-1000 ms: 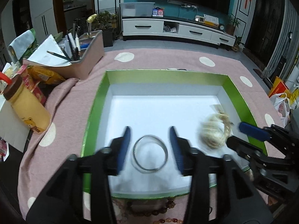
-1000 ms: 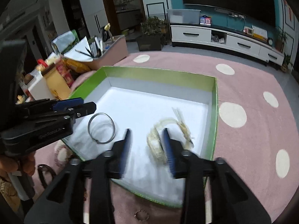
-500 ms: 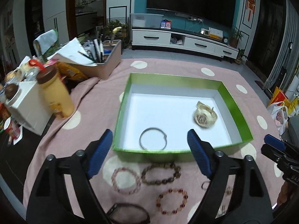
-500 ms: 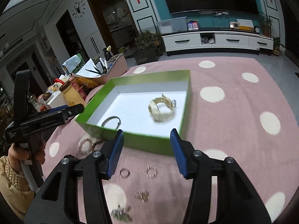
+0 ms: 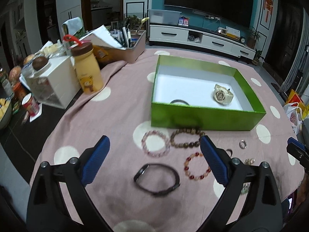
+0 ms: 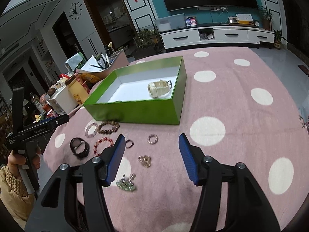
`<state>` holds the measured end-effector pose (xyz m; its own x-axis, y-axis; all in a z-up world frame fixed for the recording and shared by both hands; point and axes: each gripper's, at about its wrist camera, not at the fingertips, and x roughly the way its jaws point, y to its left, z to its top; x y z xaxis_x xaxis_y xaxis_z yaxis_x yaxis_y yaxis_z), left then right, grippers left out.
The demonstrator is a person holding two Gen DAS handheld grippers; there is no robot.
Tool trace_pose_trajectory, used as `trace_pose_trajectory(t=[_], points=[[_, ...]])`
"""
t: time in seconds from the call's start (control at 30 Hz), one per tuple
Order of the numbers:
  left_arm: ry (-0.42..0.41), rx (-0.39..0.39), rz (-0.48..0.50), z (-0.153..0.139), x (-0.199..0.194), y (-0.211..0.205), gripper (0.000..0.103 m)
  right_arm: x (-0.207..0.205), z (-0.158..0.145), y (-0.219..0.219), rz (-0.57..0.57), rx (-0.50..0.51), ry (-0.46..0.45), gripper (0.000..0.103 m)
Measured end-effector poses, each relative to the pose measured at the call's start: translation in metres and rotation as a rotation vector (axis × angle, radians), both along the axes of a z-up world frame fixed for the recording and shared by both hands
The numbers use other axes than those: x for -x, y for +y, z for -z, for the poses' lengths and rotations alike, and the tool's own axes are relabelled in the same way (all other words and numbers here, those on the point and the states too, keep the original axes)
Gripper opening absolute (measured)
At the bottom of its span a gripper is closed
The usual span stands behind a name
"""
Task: Organize jewelry
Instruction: 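Withdraw both tools from the box toward the remaining jewelry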
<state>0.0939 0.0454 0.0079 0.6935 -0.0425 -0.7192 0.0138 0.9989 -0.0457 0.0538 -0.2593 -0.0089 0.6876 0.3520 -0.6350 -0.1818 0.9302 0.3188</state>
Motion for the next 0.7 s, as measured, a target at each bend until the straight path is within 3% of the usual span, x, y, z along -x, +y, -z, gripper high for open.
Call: trace_pose_trajectory(t=[0.37, 0.7], points=[[0.028, 0.059, -0.060, 0.009, 0.031, 0.031, 0.096, 0.027, 0.006, 0.009, -0.028, 0.009, 0.011, 0.058], [0.118, 0.102, -0.106, 0.039, 0.044, 0.043, 0.096, 0.042, 0.027, 0.027, -0.078, 0.051, 0.050, 0.058]])
